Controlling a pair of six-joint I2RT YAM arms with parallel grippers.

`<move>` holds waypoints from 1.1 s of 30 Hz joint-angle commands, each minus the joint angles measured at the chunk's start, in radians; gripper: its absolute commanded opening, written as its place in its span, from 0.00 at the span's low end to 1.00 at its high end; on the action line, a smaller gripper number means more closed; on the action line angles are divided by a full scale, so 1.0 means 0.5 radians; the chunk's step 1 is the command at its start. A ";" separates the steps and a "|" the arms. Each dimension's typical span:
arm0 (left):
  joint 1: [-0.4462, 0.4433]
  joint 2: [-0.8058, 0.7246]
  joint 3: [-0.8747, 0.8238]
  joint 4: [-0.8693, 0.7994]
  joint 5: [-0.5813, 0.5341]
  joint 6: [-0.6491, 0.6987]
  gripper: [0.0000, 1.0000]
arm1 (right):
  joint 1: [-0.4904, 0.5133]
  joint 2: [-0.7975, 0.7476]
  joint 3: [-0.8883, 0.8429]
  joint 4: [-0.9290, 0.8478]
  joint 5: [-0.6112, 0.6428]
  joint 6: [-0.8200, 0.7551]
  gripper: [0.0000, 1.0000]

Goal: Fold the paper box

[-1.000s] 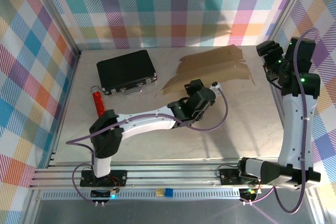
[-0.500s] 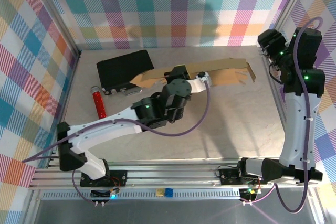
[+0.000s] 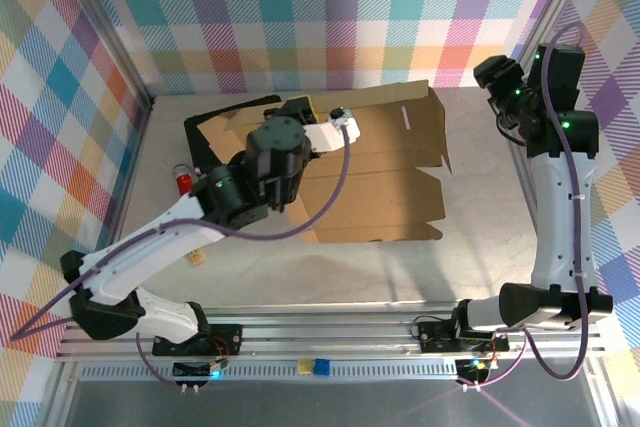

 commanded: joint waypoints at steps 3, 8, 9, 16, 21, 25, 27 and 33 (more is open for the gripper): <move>0.187 0.397 0.002 0.198 0.104 -0.136 0.00 | 0.016 -0.047 -0.029 -0.246 -0.080 0.180 0.67; 0.231 0.561 -0.043 0.376 0.169 -0.132 0.00 | 0.015 -0.217 -0.099 -0.414 -0.159 0.359 0.66; 0.232 0.585 -0.049 0.382 0.180 -0.131 0.00 | 0.015 -0.265 -0.144 -0.424 -0.202 0.421 0.66; 0.229 0.656 -0.053 0.381 0.204 -0.166 0.00 | 0.182 -0.515 -0.873 0.270 -0.795 1.092 0.65; 0.229 0.649 -0.067 0.318 0.223 -0.173 0.00 | 0.527 -0.418 -0.936 0.621 -0.677 1.264 0.65; 0.227 0.647 -0.078 0.294 0.212 -0.195 0.00 | 0.635 -0.333 -0.922 0.732 -0.603 1.299 0.64; 0.228 0.640 -0.071 0.272 0.211 -0.215 0.00 | 0.652 -0.276 -0.926 0.758 -0.616 1.315 0.62; 0.226 0.627 -0.065 0.238 0.223 -0.230 0.00 | 0.662 -0.181 -0.872 0.891 -0.527 1.246 0.50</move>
